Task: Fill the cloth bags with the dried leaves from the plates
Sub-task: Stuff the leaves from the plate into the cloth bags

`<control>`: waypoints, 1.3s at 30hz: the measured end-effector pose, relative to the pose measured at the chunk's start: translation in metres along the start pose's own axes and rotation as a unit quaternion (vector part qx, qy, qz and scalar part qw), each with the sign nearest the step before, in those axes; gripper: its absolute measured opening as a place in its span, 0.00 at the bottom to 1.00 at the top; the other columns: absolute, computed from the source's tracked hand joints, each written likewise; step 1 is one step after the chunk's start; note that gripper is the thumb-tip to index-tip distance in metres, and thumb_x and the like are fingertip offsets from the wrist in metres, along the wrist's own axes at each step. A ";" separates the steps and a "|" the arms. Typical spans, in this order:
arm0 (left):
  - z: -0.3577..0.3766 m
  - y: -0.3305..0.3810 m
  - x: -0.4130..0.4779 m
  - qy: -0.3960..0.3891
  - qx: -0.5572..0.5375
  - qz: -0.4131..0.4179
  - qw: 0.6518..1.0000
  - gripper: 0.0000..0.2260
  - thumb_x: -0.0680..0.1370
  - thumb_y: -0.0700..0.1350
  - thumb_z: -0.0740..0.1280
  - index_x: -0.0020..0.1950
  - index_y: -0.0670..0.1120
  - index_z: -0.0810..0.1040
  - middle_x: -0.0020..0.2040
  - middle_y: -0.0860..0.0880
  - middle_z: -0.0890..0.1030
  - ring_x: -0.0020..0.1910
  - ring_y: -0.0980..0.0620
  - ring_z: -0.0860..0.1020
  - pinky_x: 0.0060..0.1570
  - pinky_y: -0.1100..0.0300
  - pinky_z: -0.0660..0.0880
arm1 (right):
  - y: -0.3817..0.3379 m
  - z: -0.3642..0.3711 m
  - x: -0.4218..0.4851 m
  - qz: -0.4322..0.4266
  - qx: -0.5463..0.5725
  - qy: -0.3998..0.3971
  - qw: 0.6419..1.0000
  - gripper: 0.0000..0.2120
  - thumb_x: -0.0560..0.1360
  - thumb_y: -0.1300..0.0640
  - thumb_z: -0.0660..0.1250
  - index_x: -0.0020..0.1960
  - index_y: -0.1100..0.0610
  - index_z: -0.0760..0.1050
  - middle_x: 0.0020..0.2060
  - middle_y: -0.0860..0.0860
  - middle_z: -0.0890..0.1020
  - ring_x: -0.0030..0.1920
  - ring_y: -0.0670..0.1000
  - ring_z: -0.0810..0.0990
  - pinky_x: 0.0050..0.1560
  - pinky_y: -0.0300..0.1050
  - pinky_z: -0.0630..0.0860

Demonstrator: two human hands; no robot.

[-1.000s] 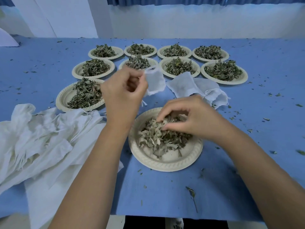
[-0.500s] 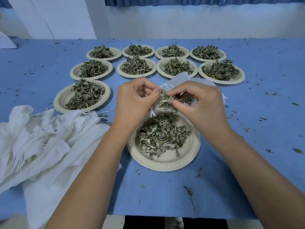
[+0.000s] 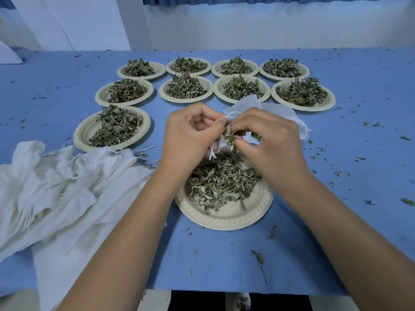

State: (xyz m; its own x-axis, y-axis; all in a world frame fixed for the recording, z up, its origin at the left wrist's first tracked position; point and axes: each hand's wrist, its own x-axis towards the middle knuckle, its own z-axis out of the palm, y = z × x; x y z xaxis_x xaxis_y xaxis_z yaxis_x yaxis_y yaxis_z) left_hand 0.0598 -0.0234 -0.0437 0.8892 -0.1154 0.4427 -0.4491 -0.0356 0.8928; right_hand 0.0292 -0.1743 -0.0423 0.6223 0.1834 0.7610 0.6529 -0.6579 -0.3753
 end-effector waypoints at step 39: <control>-0.002 0.006 0.002 -0.007 -0.052 -0.038 0.998 0.08 0.76 0.34 0.70 0.38 0.43 0.79 0.23 0.53 0.76 0.19 0.59 0.71 0.21 0.69 0.67 | 0.004 -0.004 0.002 -0.071 0.036 -0.051 0.996 0.08 0.76 0.62 0.68 0.42 0.64 0.83 0.37 0.55 0.83 0.41 0.54 0.81 0.45 0.49 0.77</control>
State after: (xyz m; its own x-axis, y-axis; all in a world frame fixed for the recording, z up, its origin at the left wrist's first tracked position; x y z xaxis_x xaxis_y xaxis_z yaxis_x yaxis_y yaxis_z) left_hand 0.0590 -0.0219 -0.0378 0.9188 -0.1297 0.3728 -0.3684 0.0575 0.9279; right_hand 0.0319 -0.1795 -0.0404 0.5591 0.3461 0.7534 0.7648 -0.5662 -0.3075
